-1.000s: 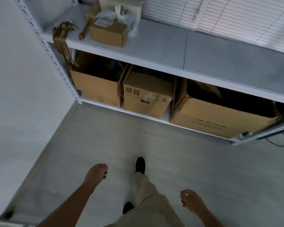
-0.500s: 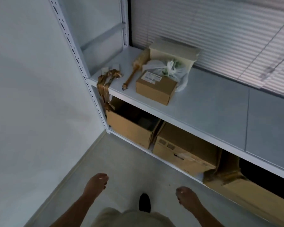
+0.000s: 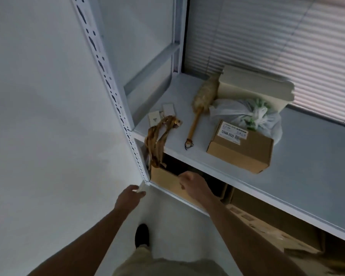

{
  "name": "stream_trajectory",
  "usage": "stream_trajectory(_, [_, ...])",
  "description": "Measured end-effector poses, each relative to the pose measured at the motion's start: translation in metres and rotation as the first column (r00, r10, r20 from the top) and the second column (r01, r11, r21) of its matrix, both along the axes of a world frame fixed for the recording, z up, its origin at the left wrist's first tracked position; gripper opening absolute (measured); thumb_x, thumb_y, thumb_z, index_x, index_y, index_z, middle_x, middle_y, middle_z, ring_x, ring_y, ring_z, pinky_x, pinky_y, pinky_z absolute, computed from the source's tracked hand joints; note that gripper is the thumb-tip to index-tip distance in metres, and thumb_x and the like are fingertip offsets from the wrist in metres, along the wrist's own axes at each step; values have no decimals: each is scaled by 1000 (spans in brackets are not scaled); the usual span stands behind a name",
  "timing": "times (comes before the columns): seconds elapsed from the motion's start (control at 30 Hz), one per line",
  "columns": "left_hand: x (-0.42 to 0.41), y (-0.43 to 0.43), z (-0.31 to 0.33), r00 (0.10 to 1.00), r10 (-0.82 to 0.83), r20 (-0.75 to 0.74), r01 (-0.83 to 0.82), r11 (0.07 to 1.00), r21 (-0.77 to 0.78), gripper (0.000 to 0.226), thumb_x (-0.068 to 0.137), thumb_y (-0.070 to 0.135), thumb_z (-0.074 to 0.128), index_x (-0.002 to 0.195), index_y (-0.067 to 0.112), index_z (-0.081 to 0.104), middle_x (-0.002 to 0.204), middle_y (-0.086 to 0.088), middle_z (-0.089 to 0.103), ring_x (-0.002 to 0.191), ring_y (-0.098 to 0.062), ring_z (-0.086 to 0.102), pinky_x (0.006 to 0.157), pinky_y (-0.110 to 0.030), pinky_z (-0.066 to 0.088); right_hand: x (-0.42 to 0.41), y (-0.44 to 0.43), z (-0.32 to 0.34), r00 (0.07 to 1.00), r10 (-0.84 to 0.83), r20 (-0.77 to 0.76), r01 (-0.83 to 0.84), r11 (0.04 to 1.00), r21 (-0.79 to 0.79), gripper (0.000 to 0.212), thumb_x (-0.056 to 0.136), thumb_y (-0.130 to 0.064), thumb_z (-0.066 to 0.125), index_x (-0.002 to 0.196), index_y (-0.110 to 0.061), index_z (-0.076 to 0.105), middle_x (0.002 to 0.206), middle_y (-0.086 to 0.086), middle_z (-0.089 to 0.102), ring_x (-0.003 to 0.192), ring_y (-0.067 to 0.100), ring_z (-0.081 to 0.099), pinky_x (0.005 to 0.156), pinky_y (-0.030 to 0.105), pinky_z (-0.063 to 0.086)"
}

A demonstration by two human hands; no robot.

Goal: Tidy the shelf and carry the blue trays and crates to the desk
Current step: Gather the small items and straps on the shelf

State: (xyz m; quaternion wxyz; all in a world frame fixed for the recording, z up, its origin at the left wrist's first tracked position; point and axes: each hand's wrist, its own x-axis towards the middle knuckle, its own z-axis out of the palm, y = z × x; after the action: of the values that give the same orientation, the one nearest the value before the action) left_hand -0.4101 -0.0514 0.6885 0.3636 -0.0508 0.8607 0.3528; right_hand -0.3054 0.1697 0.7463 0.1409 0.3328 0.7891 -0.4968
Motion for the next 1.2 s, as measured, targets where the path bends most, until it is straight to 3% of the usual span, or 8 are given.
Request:
stream_trajectory(0.17, [-143, 108, -65, 996, -78, 42, 74, 994, 86, 123, 38, 55, 86, 141, 10, 36, 136, -14, 53, 120, -35, 56, 98, -48, 49, -23, -21, 7, 991, -133, -29, 132, 991, -23, 23, 91, -38, 50, 99, -26, 68, 91, -2, 71, 86, 16, 68, 80, 36, 53])
stream_trajectory(0.3, [-195, 153, -174, 965, 65, 255, -117, 974, 194, 157, 6, 61, 93, 139, 4, 31, 122, -21, 60, 108, -40, 63, 68, -60, 54, -5, -20, 10, 986, -166, -15, 166, 986, -4, 17, 93, -38, 52, 101, -32, 66, 98, -5, 70, 92, 14, 67, 85, 36, 52])
stream_trajectory(0.5, [-134, 138, -19, 949, 61, 308, -156, 943, 295, 83, 48, 31, 93, 118, 2, 59, 111, -13, 69, 101, -33, 67, 94, -47, 54, -11, -2, 22, 991, -135, 26, 134, 990, 37, 25, 96, -27, 52, 115, -20, 68, 106, 0, 70, 97, 14, 66, 79, 24, 48])
stream_trajectory(0.7, [-120, 133, 53, 989, -135, 54, 129, 986, 110, 14, 82, 18, 66, 79, 9, 57, 83, -10, 60, 85, -27, 61, 83, -36, 54, -52, 12, 24, 975, -219, 27, 220, 975, -43, 34, 90, -28, 57, 97, 4, 69, 89, 24, 70, 75, 23, 61, 72, 32, 45])
stream_trajectory(0.9, [-131, 123, 118, 927, -309, -213, 334, 938, 95, 23, 88, 21, 50, 88, 6, 68, 78, -6, 72, 72, -23, 66, 67, -31, 48, -123, 8, 48, 927, -354, 128, 376, 857, -352, 55, 97, -53, 45, 104, -6, 74, 104, 9, 73, 95, 23, 66, 90, 35, 46])
stream_trajectory(1.0, [-134, 121, 133, 725, -573, -383, 564, 812, -149, 19, 92, 23, 50, 85, 9, 61, 78, -7, 66, 74, -23, 64, 64, -29, 45, -155, 9, 58, 928, -329, 177, 374, 799, -471, 74, 84, -75, 47, 105, -10, 75, 109, 8, 73, 104, 25, 64, 91, 40, 43])
stream_trajectory(1.1, [-131, 116, 137, 515, -750, -416, 686, 651, -325, 22, 97, 29, 46, 88, 15, 59, 69, 1, 59, 60, -16, 59, 61, -27, 45, -180, 6, 70, 950, -267, 163, 312, 775, -549, 53, 76, -60, 68, 104, -16, 71, 113, 3, 71, 103, 21, 62, 93, 42, 40])
stream_trajectory(1.2, [-125, 103, 144, 512, -751, -416, 716, 641, -276, 18, 96, 23, 45, 80, 15, 48, 67, -2, 58, 49, -7, 44, 49, -22, 35, -194, 8, 79, 953, -296, 68, 290, 819, -495, 15, 86, -30, 66, 81, -16, 64, 89, 6, 69, 82, 21, 63, 84, 37, 46])
